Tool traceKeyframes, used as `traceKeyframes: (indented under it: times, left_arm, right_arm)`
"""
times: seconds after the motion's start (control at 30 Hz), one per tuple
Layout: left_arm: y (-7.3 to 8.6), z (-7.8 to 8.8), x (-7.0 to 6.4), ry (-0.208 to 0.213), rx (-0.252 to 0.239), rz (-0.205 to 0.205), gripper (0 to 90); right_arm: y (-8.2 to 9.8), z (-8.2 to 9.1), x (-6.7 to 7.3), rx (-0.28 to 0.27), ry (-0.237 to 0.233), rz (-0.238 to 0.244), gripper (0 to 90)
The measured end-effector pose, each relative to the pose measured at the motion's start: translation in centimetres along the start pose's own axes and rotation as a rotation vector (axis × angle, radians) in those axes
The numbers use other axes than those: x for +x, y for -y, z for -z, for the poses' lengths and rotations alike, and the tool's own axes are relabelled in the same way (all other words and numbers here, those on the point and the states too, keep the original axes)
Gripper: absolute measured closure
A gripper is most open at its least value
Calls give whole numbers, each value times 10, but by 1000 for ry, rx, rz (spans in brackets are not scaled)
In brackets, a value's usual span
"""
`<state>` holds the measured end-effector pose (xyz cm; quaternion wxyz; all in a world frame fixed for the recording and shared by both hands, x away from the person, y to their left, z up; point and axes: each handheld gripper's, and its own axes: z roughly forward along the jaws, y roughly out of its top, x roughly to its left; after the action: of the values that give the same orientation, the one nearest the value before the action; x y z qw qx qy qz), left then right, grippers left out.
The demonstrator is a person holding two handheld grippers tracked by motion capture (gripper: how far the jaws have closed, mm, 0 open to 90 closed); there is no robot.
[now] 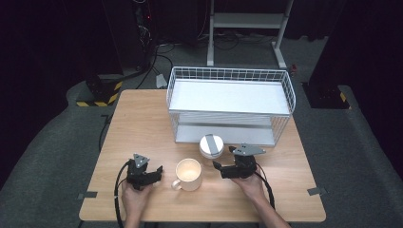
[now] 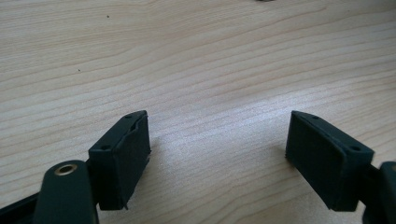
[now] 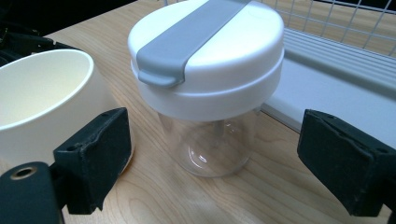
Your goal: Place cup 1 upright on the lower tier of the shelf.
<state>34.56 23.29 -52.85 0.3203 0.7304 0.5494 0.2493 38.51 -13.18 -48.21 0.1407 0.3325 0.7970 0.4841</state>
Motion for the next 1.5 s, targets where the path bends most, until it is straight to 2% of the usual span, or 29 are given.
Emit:
traceKeyframes:
  times: [0.3,0.53,0.87,1.13,1.5]
  left_arm:
    - [0,0,0,0,0,0,221]
    - [0,0,0,0,0,1,220]
    - [0,0,0,0,0,0,220]
    - [0,0,0,0,0,0,221]
    - [0,0,0,0,0,-1,221]
  right_arm:
    - [-3,-11,3,16,4,-6,97]
    - [-4,-23,6,28,5,8,97]
    - [-4,-39,10,39,31,5,97]
    - [-4,-47,9,36,43,-14,98]
    - [-3,-55,8,34,69,-11,132]
